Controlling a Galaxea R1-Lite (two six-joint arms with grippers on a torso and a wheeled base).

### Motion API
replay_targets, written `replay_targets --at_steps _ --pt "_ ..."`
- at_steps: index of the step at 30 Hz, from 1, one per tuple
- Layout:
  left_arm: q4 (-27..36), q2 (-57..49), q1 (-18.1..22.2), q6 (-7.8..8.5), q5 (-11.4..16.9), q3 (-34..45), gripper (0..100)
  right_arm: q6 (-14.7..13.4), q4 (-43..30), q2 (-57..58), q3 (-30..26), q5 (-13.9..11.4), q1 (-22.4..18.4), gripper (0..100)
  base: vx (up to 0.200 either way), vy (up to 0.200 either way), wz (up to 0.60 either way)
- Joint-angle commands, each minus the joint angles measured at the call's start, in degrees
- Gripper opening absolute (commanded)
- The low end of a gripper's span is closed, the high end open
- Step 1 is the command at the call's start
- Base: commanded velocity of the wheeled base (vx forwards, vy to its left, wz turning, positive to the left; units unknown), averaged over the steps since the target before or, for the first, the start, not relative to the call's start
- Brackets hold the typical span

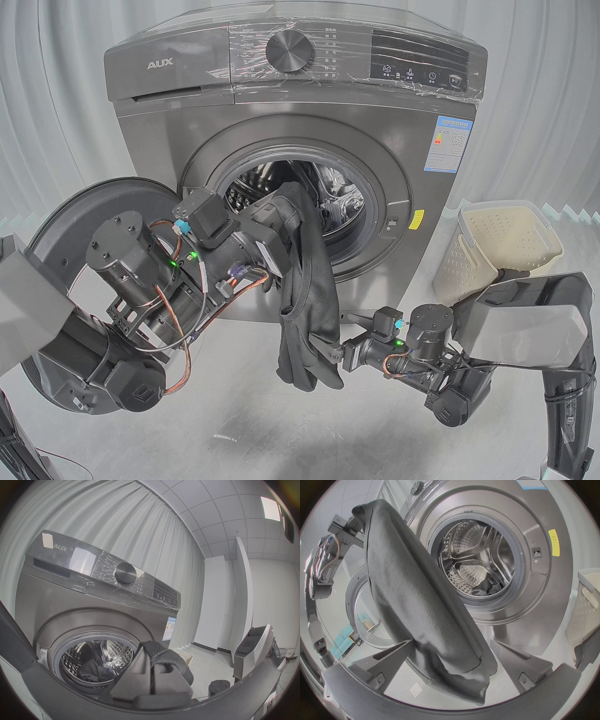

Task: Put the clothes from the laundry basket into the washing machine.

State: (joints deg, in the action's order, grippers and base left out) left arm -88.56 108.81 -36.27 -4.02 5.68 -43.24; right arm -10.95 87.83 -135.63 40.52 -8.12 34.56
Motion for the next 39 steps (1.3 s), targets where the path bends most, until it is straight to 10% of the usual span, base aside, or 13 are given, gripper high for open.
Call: replay_targets --at_steps 1,33,34,39 --pt "-0.03 0.08 -0.12 -0.02 0.21 0.0 0 0.14 -0.03 -2.88 1.31 -0.05 1.65 100 0.0 0.0 0.0" --pt "-0.03 -2.11 -0.91 -0.11 0.65 0.09 0 1.54 -6.8 -11.94 24.43 5.83 1.12 100 0.0 0.0 0.0" --pt "-0.03 -2.11 -0.91 -0.11 0.65 0.09 0 1.54 -6.8 -11.94 24.43 5.83 1.12 0 0.0 0.0 0.0" --pt "-0.03 -2.03 -0.56 -0.11 0.65 0.44 0 1.72 -6.09 -12.11 24.52 6.19 0.95 0 0.0 0.0 0.0"
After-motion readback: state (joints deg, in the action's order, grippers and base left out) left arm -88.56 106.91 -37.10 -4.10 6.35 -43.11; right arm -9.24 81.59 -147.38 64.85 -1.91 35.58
